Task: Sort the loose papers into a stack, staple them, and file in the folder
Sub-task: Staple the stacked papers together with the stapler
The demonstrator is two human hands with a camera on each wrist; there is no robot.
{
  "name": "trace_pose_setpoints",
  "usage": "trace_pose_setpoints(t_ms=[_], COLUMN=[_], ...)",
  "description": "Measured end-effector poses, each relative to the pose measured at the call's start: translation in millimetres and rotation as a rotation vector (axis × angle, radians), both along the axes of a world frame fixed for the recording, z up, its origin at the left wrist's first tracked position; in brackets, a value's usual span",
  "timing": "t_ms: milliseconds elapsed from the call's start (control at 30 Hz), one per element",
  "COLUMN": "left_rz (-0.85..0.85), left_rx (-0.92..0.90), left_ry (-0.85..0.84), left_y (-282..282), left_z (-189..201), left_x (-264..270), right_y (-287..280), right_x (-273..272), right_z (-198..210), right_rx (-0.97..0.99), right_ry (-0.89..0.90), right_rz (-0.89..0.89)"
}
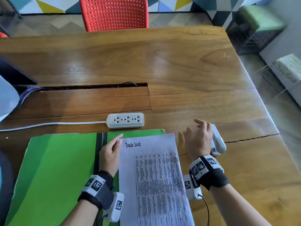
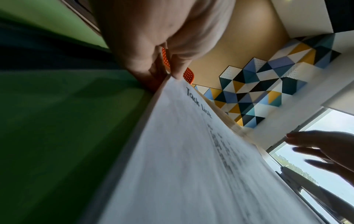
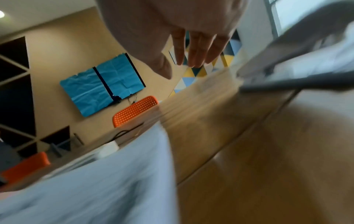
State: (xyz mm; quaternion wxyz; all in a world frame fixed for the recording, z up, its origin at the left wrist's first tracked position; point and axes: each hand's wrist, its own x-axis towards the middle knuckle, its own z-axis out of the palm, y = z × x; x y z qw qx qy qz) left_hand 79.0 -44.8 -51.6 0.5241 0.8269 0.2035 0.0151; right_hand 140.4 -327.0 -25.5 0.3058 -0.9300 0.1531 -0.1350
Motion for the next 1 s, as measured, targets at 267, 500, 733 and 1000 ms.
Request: trace_pose_setpoints(t_ms=[267,500,733,1000], left_rz=[0.127,0.098,0.096,0.047], left_rx=[-0.064,-0.132,-0.196,-0.19], left_ry=[0.117,0.165,0.063,-0.048], left_y=[2.5,4.2,-2.2,-17.1], left_z=[2.1,7.6,29.1,52.9], left_x=[6.1,5.8,-5.5,-20.9], right_y=[-70.8,-91.7,-66.2,51.9], right_x=[15.4,19.1,11.2,-7.6], right_z=[12.7,20.1,45.7,106.1], right_rx=[-0.186,-0.085,0.263,1.363], right_ry=[0.604,0.859,0.482,0.202], right_rz=[-0.28,-0.143,-0.051,-0.033])
